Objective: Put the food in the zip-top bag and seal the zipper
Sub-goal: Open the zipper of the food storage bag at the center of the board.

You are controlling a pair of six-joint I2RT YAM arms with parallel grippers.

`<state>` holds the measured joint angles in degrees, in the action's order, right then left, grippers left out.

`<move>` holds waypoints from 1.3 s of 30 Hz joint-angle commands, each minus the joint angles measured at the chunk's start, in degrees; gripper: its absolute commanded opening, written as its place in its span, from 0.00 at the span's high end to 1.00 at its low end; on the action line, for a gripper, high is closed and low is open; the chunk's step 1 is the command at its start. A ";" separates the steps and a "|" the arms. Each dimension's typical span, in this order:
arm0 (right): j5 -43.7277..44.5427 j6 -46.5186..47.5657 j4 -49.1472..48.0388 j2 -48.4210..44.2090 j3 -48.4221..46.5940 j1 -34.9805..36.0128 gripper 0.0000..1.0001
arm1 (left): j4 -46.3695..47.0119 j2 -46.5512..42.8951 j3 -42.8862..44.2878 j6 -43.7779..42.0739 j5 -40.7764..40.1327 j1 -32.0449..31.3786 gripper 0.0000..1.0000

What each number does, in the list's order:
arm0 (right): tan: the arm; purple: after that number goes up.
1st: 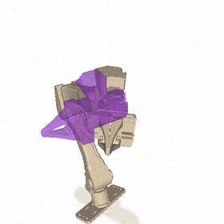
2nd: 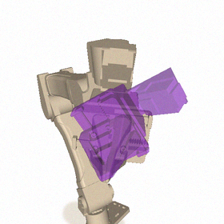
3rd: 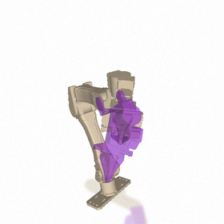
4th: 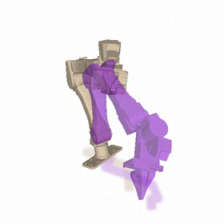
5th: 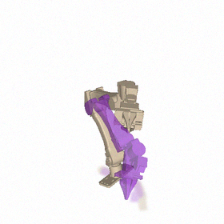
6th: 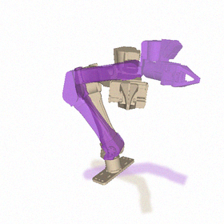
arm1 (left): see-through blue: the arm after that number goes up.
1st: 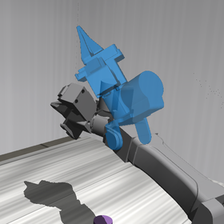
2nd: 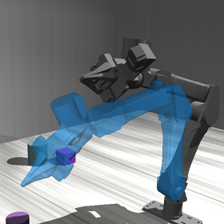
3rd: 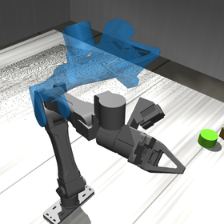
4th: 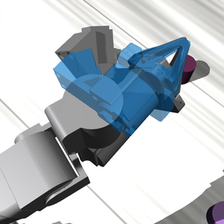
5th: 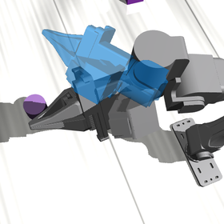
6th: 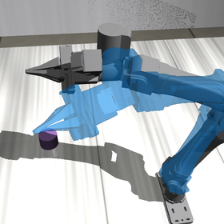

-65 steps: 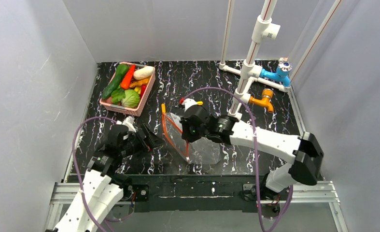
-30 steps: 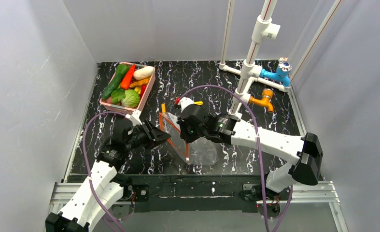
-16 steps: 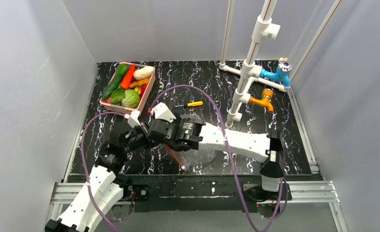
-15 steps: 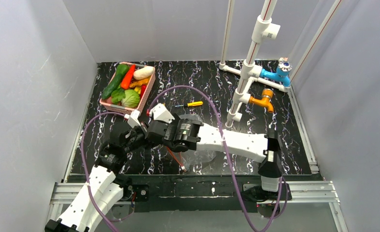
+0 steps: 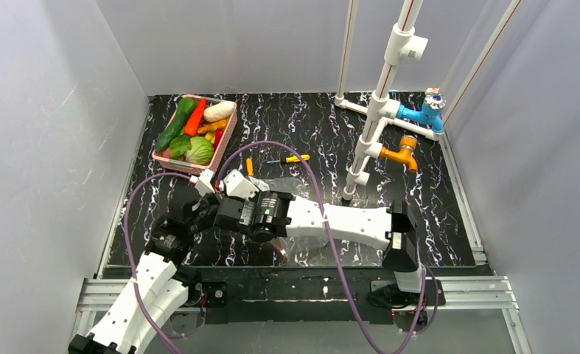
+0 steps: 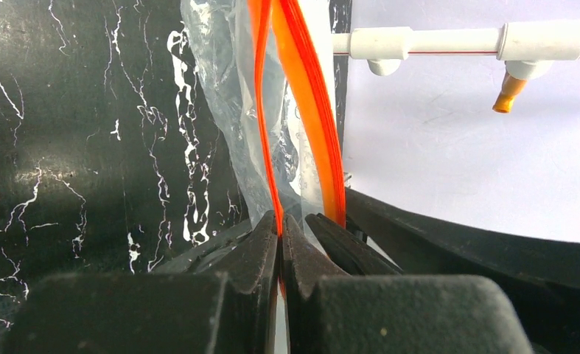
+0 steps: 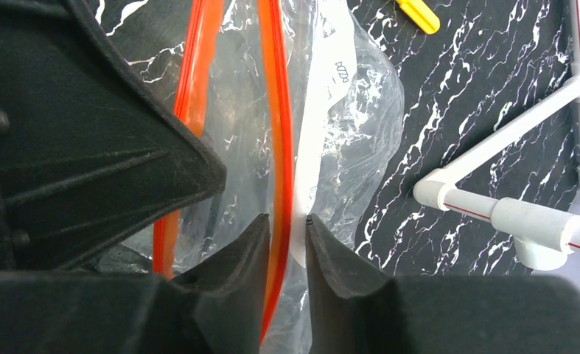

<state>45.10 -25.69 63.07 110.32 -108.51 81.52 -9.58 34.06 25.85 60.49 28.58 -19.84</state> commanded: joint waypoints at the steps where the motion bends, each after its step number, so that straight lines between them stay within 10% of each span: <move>1: 3.81 0.34 0.97 2.22 -3.07 0.31 0.72 | -1.17 0.58 1.29 0.33 0.05 0.15 1.00; 7: 10.25 -0.15 2.00 -0.46 -0.48 0.18 0.99 | -7.33 1.31 2.63 -1.75 -3.36 0.17 1.00; 25: 7.02 6.10 -11.55 -16.23 15.93 -5.94 0.99 | -13.72 4.34 4.46 -9.98 -0.25 0.22 1.00; 27: 7.79 4.42 -9.38 -15.01 14.68 -6.00 0.99 | -12.82 5.70 6.19 -10.63 1.93 0.21 0.86; 32: 6.23 6.58 -12.87 -16.26 16.51 -6.17 0.99 | -18.56 4.44 11.38 -14.69 0.99 0.20 0.04; 39: 1.75 8.19 -17.77 -18.69 19.90 -7.28 0.99 | -33.86 1.25 20.95 -21.96 -10.17 0.21 0.02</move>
<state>49.12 -19.07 49.91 94.76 -90.02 74.83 -32.53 37.65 41.32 44.07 25.17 -19.84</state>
